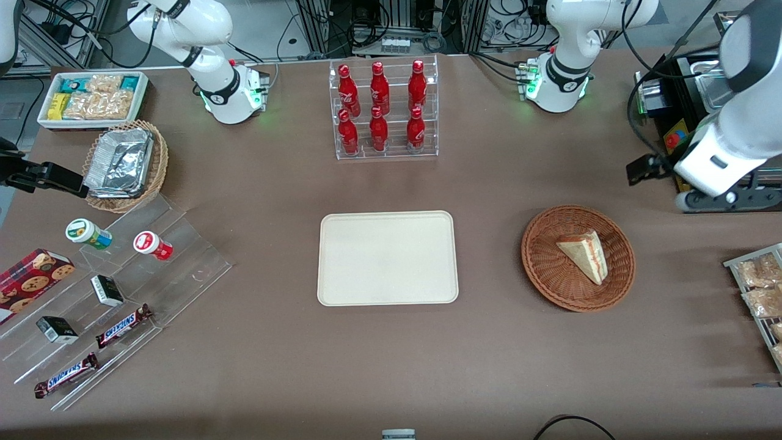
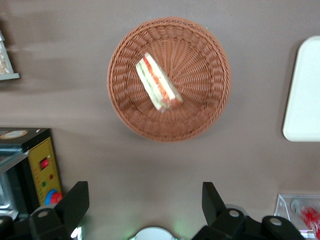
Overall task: Place sandwich from basket to tray
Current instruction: 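Move the left gripper over the sandwich in the wicker basket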
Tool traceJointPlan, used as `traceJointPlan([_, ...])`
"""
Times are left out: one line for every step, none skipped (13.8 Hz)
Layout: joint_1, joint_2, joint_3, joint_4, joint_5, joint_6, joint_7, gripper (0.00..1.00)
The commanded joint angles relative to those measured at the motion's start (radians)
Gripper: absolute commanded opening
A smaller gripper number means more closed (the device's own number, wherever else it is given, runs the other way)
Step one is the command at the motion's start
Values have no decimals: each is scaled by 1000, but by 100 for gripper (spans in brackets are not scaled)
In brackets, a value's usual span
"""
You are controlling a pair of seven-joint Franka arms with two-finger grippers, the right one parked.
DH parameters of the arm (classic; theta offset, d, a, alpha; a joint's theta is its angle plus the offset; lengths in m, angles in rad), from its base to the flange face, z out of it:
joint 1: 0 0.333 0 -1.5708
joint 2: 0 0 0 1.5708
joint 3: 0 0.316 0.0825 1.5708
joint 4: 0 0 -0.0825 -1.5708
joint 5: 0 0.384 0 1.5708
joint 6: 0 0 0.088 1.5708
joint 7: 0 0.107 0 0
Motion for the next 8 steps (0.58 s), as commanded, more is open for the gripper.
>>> traceJointPlan([-2,-12,1,-92,-17,112,-127,100])
traceJointPlan([-2,-5,1,-126,-26,171,-195,100])
traceJointPlan([-3,-2,1,-159,-28,222,-236,100])
traceJointPlan([-3,6,1,-188,-26,253,-249,100])
traceJointPlan([-3,18,1,-205,-26,282,-252,100])
traceJointPlan([-3,26,1,-227,-26,316,-254,100])
traceJointPlan([-2,35,1,-248,-26,353,-279,100])
traceJointPlan([-2,41,1,-271,-26,394,-327,100])
